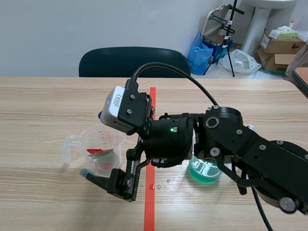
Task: Do the redox reaction experiment
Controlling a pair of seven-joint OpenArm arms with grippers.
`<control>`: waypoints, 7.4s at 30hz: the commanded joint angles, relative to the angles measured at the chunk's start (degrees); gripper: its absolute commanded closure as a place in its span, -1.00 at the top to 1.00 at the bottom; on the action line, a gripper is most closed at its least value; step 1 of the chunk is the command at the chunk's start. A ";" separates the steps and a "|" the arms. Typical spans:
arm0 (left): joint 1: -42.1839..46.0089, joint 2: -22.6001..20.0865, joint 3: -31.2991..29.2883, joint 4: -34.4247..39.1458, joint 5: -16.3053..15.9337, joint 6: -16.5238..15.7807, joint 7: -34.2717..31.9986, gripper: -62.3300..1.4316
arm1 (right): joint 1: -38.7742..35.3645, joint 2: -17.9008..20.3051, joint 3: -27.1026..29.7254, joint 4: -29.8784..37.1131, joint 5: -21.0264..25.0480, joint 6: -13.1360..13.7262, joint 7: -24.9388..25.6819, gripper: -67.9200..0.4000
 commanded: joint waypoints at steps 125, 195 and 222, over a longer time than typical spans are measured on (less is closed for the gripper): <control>0.09 0.11 -0.09 0.50 -0.55 -0.11 -0.59 1.00 | 19.74 -5.25 1.75 24.04 45.72 -15.30 -60.24 -0.97; 0.09 0.11 -0.09 0.50 -0.55 -0.11 -0.76 1.00 | 19.71 -5.25 1.73 24.02 45.72 -15.30 -59.74 -0.97; 0.09 0.11 -0.09 0.50 -0.55 -0.11 -0.76 1.00 | 19.71 -5.25 1.73 24.02 45.70 -15.28 -59.76 -0.97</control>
